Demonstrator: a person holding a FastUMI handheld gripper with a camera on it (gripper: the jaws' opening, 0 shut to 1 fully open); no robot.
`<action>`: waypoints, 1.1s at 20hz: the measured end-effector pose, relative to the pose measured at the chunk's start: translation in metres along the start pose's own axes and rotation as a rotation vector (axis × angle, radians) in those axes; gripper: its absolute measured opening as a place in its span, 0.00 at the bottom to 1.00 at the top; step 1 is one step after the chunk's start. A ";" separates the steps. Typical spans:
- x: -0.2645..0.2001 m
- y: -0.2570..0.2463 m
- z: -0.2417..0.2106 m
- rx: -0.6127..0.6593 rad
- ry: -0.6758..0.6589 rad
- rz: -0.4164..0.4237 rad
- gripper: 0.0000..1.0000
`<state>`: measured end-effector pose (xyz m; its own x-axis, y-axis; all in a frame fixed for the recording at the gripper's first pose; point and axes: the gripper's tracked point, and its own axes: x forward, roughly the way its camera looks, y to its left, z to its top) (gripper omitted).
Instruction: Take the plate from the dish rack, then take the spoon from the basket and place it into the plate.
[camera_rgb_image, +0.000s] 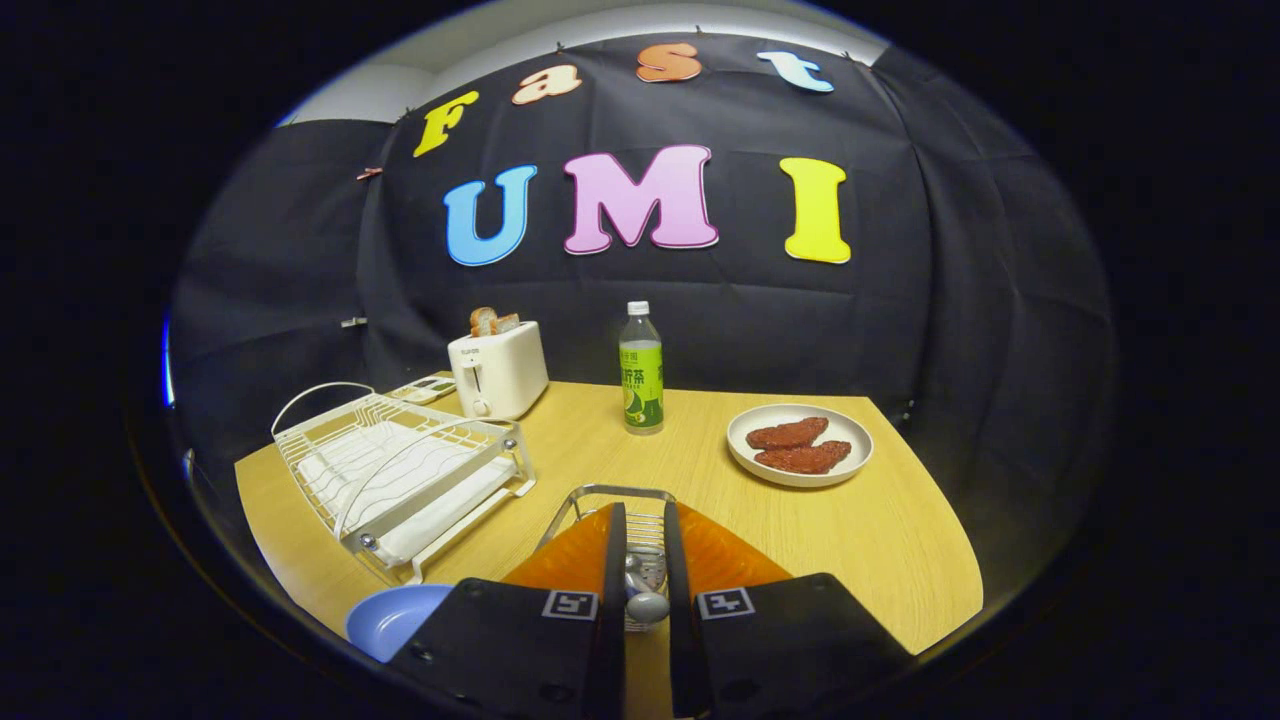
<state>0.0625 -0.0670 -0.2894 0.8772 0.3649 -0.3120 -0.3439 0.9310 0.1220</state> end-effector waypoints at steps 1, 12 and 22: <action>0.001 0.003 -0.001 -0.006 0.004 0.010 0.21; 0.006 0.014 -0.009 -0.063 0.016 0.047 0.21; 0.004 0.019 0.018 -0.049 0.045 0.037 0.16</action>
<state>0.0658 -0.0475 -0.2713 0.8480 0.3975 -0.3505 -0.3926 0.9154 0.0884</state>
